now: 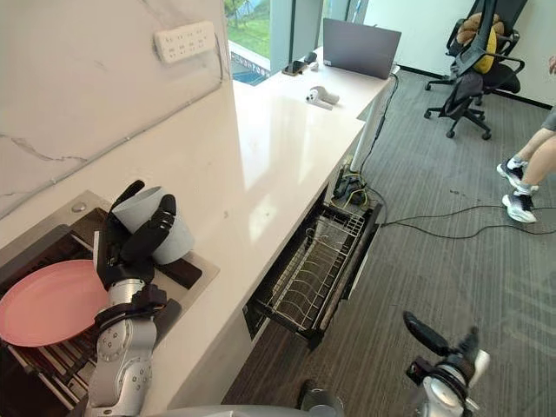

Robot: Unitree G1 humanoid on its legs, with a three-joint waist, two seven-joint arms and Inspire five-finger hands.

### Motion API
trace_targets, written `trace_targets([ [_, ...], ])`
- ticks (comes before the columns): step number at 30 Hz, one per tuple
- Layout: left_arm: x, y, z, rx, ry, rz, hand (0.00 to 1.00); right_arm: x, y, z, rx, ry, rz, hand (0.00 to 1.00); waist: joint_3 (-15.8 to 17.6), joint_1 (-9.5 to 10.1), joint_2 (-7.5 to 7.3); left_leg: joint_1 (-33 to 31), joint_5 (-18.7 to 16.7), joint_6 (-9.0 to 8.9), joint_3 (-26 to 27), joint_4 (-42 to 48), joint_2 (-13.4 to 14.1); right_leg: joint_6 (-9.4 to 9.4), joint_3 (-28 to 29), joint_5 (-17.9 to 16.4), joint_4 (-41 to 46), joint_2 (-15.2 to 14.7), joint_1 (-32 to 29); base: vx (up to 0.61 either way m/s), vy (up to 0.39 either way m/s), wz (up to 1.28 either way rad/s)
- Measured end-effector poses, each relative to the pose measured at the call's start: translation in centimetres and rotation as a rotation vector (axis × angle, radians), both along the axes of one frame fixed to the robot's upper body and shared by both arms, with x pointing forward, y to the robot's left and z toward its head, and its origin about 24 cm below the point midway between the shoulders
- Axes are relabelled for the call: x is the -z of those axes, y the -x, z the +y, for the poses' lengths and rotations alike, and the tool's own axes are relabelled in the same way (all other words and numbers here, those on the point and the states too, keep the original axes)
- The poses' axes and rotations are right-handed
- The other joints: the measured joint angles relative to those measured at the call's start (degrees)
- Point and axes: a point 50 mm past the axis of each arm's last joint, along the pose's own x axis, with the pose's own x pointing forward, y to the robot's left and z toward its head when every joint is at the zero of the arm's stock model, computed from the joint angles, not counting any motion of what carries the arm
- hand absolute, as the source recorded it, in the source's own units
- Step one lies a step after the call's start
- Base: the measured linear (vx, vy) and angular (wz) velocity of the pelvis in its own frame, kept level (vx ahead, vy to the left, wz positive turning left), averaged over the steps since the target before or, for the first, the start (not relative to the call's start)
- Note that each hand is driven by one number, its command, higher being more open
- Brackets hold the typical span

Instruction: Walk over to the sink, pick up the cup, carry it to the dishwasher, place the cup inside the dishwasher, then close the dishwasher door

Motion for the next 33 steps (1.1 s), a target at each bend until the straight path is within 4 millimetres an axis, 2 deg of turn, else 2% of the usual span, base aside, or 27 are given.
trace_targets([
  [1, -0.1, -0.1, -0.1, 0.007, 0.000, -0.005, 0.00, 0.2, 0.6, -0.2, 0.045, -0.010, -0.001, 1.00, 0.1, 0.01, 0.14, 0.0, 0.0, -0.06, 0.1, 0.1, 0.1, -0.05, 0.0, 0.3, -0.6, 0.2, 0.4, 0.01, -0.042, -0.04],
  [3, -0.4, -0.4, -0.4, 0.017, 0.006, -0.022, 0.00, 0.3, 2.2, -0.5, 0.251, -0.044, -0.082, 1.00, 0.4, -0.19, 1.08, 0.5, -0.1, -0.13, 0.4, 0.2, 0.6, -0.27, 0.0, 1.4, -3.0, 1.0, 2.0, 0.01, -0.035, -0.05],
  [5, -0.4, -0.5, -0.6, 0.019, 0.017, -0.026, 0.00, -0.1, 2.3, -0.7, 0.293, -0.031, -0.123, 1.00, 0.1, -0.23, 1.70, 0.8, -0.1, -0.24, 0.7, 0.1, 0.8, -0.36, 0.0, 1.6, -3.8, 1.3, 2.5, 0.00, -0.025, -0.06],
  [6, -0.4, -0.5, -0.7, 0.020, 0.024, -0.027, 0.00, -0.4, 2.0, -0.7, 0.296, -0.023, -0.149, 1.00, 0.0, -0.22, 1.95, 0.9, -0.2, -0.29, 0.8, 0.1, 0.9, -0.37, 0.1, 1.6, -3.9, 1.4, 2.7, 0.00, -0.026, -0.09],
  [9, -0.4, -0.5, -1.2, 0.038, 0.042, -0.028, 0.00, -4.1, -0.8, -0.2, 0.239, 0.038, -0.445, 1.00, -0.1, -0.04, 2.72, 1.5, -0.6, -0.93, 1.4, 0.1, 1.6, -0.80, 0.0, 1.5, -5.3, 2.2, 3.6, -0.02, -0.039, -0.09],
  [10, -0.4, -0.6, -1.5, 0.062, 0.041, -0.031, 0.00, -5.9, -2.2, 0.2, 0.169, 0.060, -0.577, 1.00, -0.5, 0.18, 3.31, 1.6, -0.7, -1.18, 1.5, 0.4, 1.9, -0.94, -0.4, 1.4, -5.9, 2.5, 4.2, 0.01, -0.045, -0.01],
  [11, -0.4, -0.6, -1.7, 0.075, 0.042, -0.032, 0.00, -7.0, -3.0, 0.4, 0.109, 0.062, -0.669, 1.00, -0.5, 0.24, 3.21, 1.6, -0.8, -1.31, 1.4, 0.5, 2.1, -0.95, -0.5, 1.4, -6.2, 2.7, 4.2, 0.02, -0.047, 0.01],
  [14, -0.5, -0.6, -2.5, 0.121, 0.057, -0.049, 0.00, -11.7, -7.0, 2.7, -0.261, 0.061, -0.990, 1.00, -0.5, 0.57, 3.25, 1.9, -0.7, -2.12, 1.5, 0.5, 2.9, -1.47, -0.4, 2.5, -8.1, 4.0, 5.5, 0.06, -0.062, -0.02],
  [15, -0.5, -0.6, -2.5, 0.126, 0.056, -0.050, 0.00, -12.3, -7.6, 3.2, -0.325, 0.050, -1.041, 1.00, -0.5, 0.58, 3.24, 1.9, -0.7, -2.26, 1.5, 0.5, 3.0, -1.53, -0.4, 2.6, -8.4, 4.2, 5.6, 0.06, -0.033, -0.04],
  [17, -0.5, -0.6, -2.7, 0.158, 0.047, -0.057, 0.00, -13.7, -9.8, 4.9, -0.574, -0.014, -1.184, 1.00, -0.5, 0.85, 3.16, 2.3, -0.7, -2.35, 1.5, 0.3, 3.1, -1.71, -0.4, 2.9, -9.5, 4.7, 6.5, 0.05, 0.001, -0.01],
  [21, -0.1, -0.8, -2.7, 0.192, 0.007, -0.044, 0.00, -14.8, -11.9, 6.9, -0.870, -0.143, -1.269, 1.00, -0.5, 1.71, 3.17, 2.5, -0.5, -2.57, 0.5, -0.6, 2.9, -1.67, -0.9, 2.9, -9.5, 4.6, 6.7, 0.01, 0.052, 0.07],
  [23, 0.1, -0.8, -2.7, 0.192, -0.035, -0.028, 0.00, -15.0, -12.2, 7.3, -0.949, -0.175, -1.270, 1.00, -0.5, 1.70, 3.16, 2.6, -0.5, -2.49, -0.3, -0.7, 2.6, -1.56, -1.3, 3.0, -9.6, 4.4, 7.1, -0.02, 0.076, 0.20],
  [26, 0.1, -0.8, -2.4, 0.175, -0.173, -0.023, 0.00, -15.2, -12.9, 8.1, -1.063, -0.237, -1.282, 1.00, -0.4, 1.72, 3.10, 2.8, -0.1, -1.99, -0.7, -1.4, 1.8, -1.17, -1.7, 3.3, -9.6, 3.7, 7.2, -0.05, 0.095, 0.11],
  [29, -1.1, -0.9, -2.3, 0.115, -0.394, -0.080, 0.00, -15.4, -13.4, 9.2, -1.148, -0.274, -1.286, 1.00, 0.4, 1.64, 2.52, 2.5, 0.4, -1.27, -1.6, -1.6, 0.9, -0.66, -2.4, 3.6, -9.7, 2.8, 7.2, -0.07, 0.069, 0.13],
  [33, -2.5, -1.1, -2.7, 0.036, -0.586, -0.158, 0.00, -15.2, -13.8, 10.1, -1.208, -0.329, -1.260, 1.00, 0.7, 1.68, 2.24, 2.1, 1.2, -0.66, -2.8, -2.1, 0.0, -0.30, -3.3, 3.9, -9.9, 1.9, 7.2, -0.07, 0.057, 0.17],
])
